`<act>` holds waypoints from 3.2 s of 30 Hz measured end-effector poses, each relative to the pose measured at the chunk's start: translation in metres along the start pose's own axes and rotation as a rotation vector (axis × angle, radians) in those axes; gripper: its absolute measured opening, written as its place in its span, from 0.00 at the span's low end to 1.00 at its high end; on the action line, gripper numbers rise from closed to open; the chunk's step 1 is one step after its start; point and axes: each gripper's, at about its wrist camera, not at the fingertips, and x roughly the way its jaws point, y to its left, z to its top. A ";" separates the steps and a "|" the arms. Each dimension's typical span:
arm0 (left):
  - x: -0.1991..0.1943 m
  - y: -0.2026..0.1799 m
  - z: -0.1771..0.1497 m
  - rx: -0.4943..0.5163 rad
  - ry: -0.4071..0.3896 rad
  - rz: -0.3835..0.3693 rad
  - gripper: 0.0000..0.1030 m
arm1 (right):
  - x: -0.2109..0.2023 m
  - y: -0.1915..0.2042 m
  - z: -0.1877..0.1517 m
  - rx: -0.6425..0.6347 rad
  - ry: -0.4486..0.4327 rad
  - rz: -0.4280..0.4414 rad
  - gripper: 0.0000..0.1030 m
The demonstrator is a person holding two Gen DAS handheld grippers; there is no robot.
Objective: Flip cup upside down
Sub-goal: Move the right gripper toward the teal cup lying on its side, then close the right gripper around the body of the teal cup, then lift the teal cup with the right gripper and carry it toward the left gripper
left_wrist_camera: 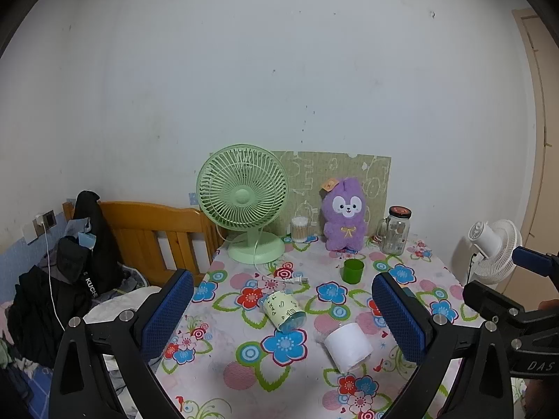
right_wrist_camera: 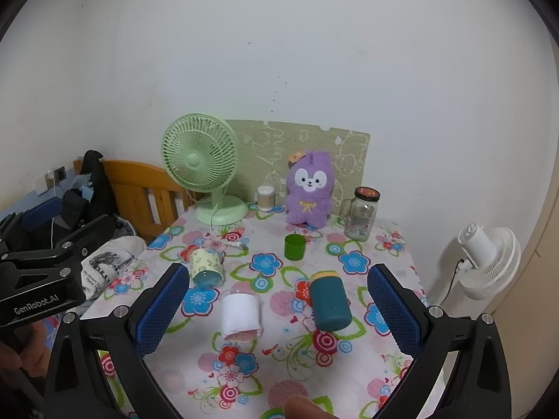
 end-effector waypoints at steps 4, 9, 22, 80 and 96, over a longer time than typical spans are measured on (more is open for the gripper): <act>0.007 0.000 -0.002 0.004 0.015 0.000 1.00 | 0.002 -0.005 -0.001 0.007 0.007 -0.011 1.00; 0.023 -0.002 -0.013 0.007 0.058 -0.014 1.00 | 0.012 -0.012 -0.006 0.015 0.038 -0.028 1.00; 0.097 -0.045 -0.045 0.165 0.195 -0.072 1.00 | 0.068 -0.048 -0.032 0.081 0.181 -0.050 1.00; 0.214 -0.140 -0.067 0.827 0.352 -0.341 1.00 | 0.225 -0.089 -0.070 0.083 0.423 0.042 0.68; 0.080 -0.085 -0.094 0.678 0.310 -0.350 1.00 | 0.100 -0.024 -0.098 0.015 0.325 0.064 0.68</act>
